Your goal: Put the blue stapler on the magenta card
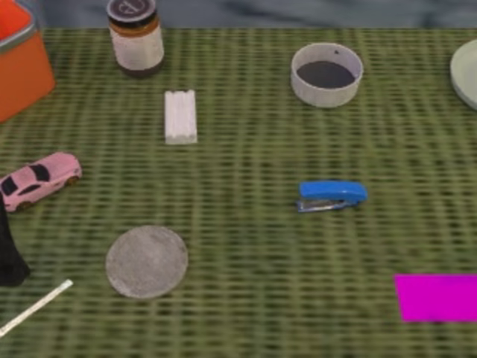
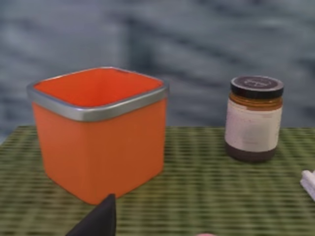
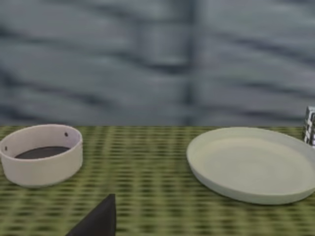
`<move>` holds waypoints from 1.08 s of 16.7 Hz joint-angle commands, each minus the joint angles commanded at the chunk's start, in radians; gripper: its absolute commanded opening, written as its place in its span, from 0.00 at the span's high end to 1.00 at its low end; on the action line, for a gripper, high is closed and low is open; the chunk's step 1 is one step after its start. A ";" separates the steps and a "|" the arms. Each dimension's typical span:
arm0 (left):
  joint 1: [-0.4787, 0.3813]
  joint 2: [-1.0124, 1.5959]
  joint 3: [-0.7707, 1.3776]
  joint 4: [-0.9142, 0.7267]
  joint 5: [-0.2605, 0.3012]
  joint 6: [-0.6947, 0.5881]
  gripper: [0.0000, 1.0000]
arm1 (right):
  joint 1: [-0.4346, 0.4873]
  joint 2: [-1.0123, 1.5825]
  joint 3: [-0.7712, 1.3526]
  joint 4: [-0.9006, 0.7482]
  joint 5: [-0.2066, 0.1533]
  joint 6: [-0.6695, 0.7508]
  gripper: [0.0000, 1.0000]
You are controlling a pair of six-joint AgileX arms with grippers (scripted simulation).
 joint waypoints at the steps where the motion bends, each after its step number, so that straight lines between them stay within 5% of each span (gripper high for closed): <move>1: 0.000 0.000 0.000 0.000 0.000 0.000 0.00 | 0.000 0.000 0.000 0.000 0.000 0.000 0.00; 8: 0.000 0.000 0.000 0.000 0.000 0.000 0.00 | 0.066 0.216 0.217 -0.162 -0.003 -0.130 0.00; 18: 0.000 0.000 0.000 0.000 0.000 0.000 0.00 | 0.304 1.272 1.178 -0.801 0.002 -0.629 0.00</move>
